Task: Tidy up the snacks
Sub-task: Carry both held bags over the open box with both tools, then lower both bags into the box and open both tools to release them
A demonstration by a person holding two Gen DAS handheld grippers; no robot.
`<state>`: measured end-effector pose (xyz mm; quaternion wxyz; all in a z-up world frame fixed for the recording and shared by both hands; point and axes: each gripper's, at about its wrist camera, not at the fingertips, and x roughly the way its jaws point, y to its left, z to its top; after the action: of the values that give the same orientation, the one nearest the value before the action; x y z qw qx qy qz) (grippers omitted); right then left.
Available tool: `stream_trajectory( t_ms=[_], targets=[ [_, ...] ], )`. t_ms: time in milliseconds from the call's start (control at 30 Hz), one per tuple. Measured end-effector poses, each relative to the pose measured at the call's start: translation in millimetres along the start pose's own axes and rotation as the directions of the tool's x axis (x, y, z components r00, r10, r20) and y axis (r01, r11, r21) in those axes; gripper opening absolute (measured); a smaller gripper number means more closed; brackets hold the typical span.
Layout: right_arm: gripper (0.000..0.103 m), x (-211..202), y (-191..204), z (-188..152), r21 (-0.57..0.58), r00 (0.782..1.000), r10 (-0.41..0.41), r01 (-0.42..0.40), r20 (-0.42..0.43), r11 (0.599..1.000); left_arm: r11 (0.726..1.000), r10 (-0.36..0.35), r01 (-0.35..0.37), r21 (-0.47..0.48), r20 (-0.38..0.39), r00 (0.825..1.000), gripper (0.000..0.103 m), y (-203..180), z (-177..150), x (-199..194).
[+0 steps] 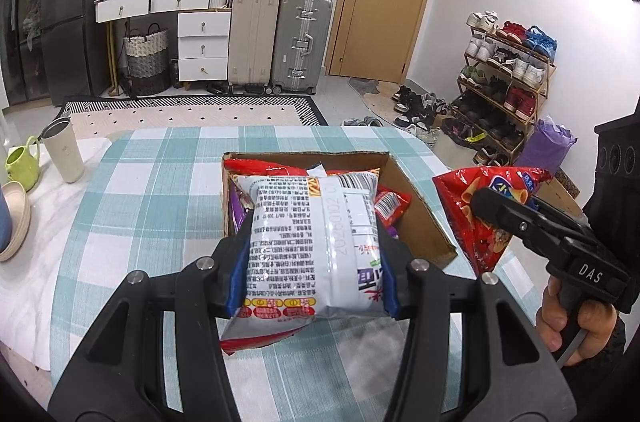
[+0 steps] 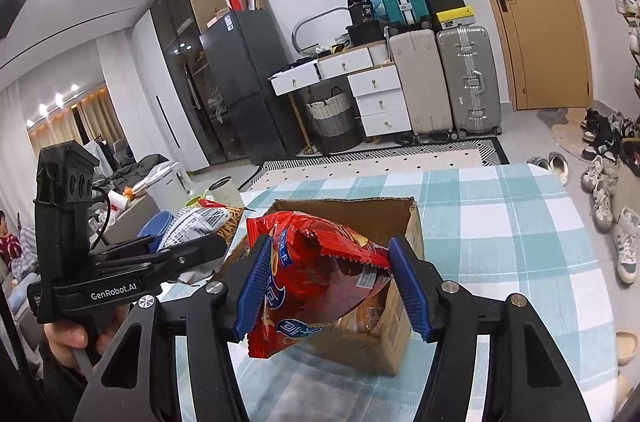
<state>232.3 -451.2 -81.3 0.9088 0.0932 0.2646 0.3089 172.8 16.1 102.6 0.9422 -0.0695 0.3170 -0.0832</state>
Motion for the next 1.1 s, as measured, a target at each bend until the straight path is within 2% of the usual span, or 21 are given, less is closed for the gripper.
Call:
stream_trajectory(
  t_ms=[233, 767, 1100],
  targets=[
    [0.06, 24.3, -6.6, 7.1, 0.007, 1.0, 0.014, -0.014, -0.017, 1.0, 1.0, 0.011, -0.011, -0.007, -0.024, 1.0, 0.048, 0.5, 12.1, 18.2],
    [0.06, 76.9, -21.6, 26.1, 0.022, 0.999, 0.008, -0.007, -0.049, 1.0, 0.999, 0.041, -0.042, -0.007, -0.055, 0.998, 0.048, 12.4, 33.7, 106.8],
    [0.06, 104.1, -32.3, 18.4, 0.032, 0.995, -0.012, 0.015, -0.097, 0.999, 0.999, 0.036, -0.038, -0.024, -0.094, 0.995, 0.048, 22.1, 27.2, 147.8]
  ],
)
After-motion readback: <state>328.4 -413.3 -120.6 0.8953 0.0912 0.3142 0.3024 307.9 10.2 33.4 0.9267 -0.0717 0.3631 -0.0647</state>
